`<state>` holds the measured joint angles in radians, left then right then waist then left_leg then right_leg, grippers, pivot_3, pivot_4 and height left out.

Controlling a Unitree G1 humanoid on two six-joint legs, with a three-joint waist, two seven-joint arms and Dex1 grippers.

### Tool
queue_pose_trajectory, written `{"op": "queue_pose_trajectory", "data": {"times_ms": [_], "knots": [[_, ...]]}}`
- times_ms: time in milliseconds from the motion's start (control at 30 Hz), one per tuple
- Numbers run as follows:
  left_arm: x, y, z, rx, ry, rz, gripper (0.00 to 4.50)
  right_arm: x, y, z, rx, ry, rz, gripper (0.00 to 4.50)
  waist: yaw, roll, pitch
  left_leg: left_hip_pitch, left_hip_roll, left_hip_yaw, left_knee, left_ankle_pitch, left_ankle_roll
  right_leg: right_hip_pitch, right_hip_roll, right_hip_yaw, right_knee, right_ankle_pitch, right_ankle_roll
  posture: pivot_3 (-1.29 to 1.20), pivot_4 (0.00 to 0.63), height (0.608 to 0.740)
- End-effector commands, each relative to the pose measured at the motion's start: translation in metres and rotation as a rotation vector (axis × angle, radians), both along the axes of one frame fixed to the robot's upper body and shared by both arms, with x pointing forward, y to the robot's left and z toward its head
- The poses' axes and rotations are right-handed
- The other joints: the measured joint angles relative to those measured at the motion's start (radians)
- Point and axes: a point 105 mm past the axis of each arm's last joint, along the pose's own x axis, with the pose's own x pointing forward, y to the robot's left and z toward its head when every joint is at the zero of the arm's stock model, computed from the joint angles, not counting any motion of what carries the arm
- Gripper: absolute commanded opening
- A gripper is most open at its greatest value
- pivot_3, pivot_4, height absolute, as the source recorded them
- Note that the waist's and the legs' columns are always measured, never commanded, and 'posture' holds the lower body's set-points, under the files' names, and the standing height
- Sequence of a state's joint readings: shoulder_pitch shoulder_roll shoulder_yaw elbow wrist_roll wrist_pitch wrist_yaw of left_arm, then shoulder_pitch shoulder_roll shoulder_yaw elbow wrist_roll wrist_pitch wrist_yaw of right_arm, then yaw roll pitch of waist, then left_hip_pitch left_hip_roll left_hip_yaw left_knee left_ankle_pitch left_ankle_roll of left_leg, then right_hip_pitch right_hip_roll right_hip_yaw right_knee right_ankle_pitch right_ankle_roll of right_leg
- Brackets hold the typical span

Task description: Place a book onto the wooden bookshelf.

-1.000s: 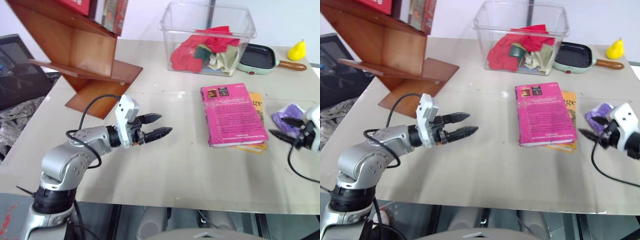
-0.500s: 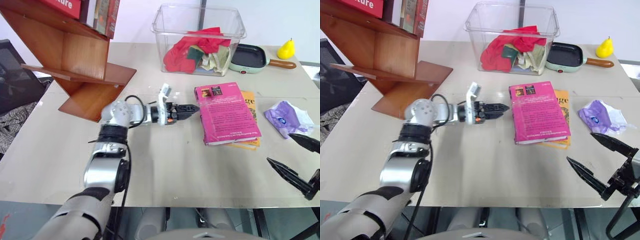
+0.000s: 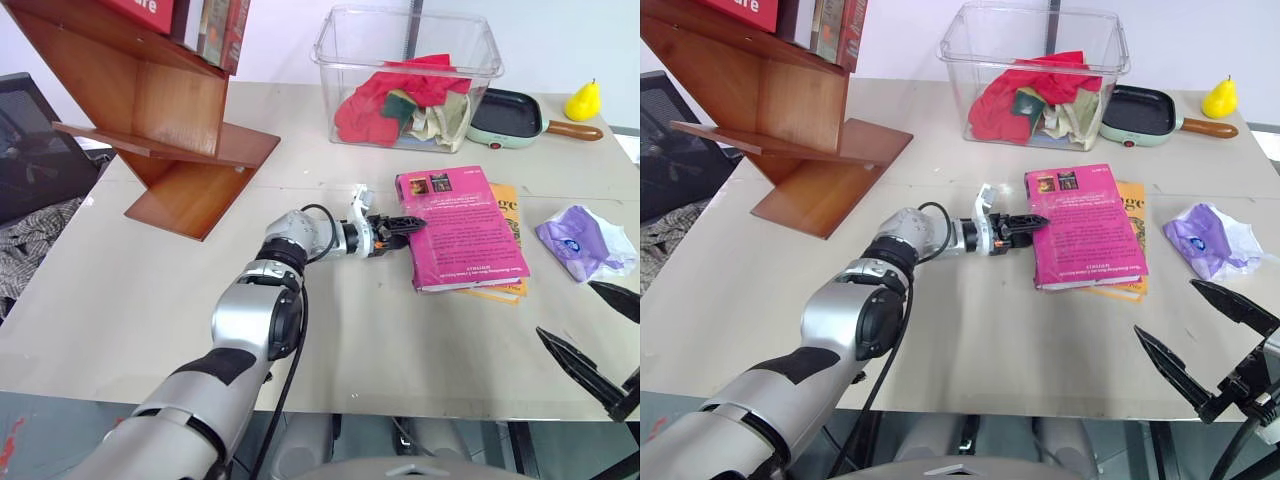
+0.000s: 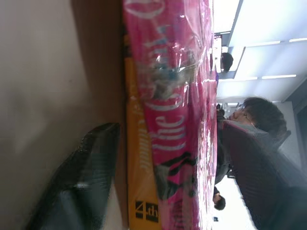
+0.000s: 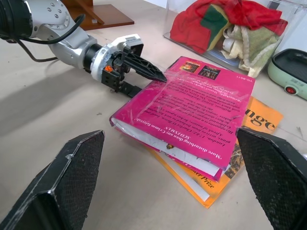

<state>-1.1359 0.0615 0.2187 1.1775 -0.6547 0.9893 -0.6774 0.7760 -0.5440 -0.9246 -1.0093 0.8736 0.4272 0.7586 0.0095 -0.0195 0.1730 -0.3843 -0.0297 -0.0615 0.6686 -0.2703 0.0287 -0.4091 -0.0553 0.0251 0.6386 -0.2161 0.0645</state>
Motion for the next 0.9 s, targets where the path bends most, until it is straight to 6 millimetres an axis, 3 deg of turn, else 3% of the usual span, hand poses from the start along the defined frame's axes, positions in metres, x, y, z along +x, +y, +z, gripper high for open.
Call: {"op": "queue_pose_trajectory", "data": {"times_ms": [33,133,233,333,400,533,667,800,900], "knots": [[0.000,-0.008,0.012,-0.068,-0.029,-0.017,1.59,-0.003,0.004,0.007,-0.021,-0.039,0.004,4.50,0.002,0.000,0.000,0.000,0.000,0.000,0.000,0.000,0.000,0.000,0.000,0.000,0.000,0.000,0.000,0.00,0.150,0.740],[0.000,-0.010,0.013,-0.082,-0.042,-0.020,0.34,0.000,0.005,0.005,-0.020,-0.035,0.005,4.50,0.003,0.000,0.000,0.000,0.000,0.000,0.000,0.000,0.000,0.000,0.000,0.000,0.000,0.000,0.000,0.00,0.150,0.740],[0.007,0.001,0.026,-0.120,-0.084,0.006,0.23,0.003,0.006,0.004,-0.021,-0.037,0.016,4.50,0.003,0.000,0.000,0.000,0.000,0.000,0.000,0.000,0.000,0.000,0.000,0.000,0.000,0.000,0.000,0.00,0.150,0.740],[0.013,0.020,0.051,-0.131,-0.217,-0.001,0.23,0.009,0.007,0.005,-0.010,-0.047,0.037,4.50,-0.004,0.000,0.000,0.000,0.000,0.000,0.000,0.000,0.000,-0.001,0.000,0.000,0.000,0.000,0.000,0.00,0.150,0.740],[0.013,0.034,0.073,-0.103,-0.394,-0.003,0.23,0.015,0.008,0.004,-0.007,-0.056,0.062,4.50,-0.013,-0.001,0.001,-0.001,0.001,0.000,0.000,0.000,0.000,-0.002,0.000,0.000,0.001,0.000,0.000,0.00,0.150,0.740],[-0.004,0.053,0.110,-0.016,-0.724,-0.024,0.23,0.028,0.010,0.006,0.002,-0.076,0.114,4.50,-0.015,0.000,0.001,-0.001,0.002,0.001,0.000,0.001,-0.001,-0.003,-0.001,0.001,0.002,0.000,0.000,0.00,0.150,0.740],[-0.038,0.075,0.139,0.274,-1.311,-0.107,0.23,0.050,0.014,0.007,0.015,-0.107,0.194,4.50,-0.019,-0.001,0.001,0.000,0.001,0.002,-0.001,0.003,-0.005,-0.003,-0.002,0.002,0.001,0.000,-0.001,0.00,0.150,0.740],[-0.046,0.098,0.168,0.423,-1.575,-0.034,0.23,0.067,0.018,0.008,0.016,-0.131,0.264,4.50,0.003,0.000,0.001,-0.001,0.001,0.001,-0.001,0.003,-0.005,-0.003,-0.006,0.002,0.001,0.000,-0.001,0.00,0.150,0.740],[-0.059,0.115,0.194,0.603,-1.914,-0.017,0.23,0.080,0.022,0.013,0.036,-0.165,0.316,4.50,0.004,-0.001,0.001,-0.001,0.000,0.001,0.000,0.001,-0.001,-0.002,-0.004,0.000,0.001,0.000,-0.001,0.00,0.150,0.740]]}}
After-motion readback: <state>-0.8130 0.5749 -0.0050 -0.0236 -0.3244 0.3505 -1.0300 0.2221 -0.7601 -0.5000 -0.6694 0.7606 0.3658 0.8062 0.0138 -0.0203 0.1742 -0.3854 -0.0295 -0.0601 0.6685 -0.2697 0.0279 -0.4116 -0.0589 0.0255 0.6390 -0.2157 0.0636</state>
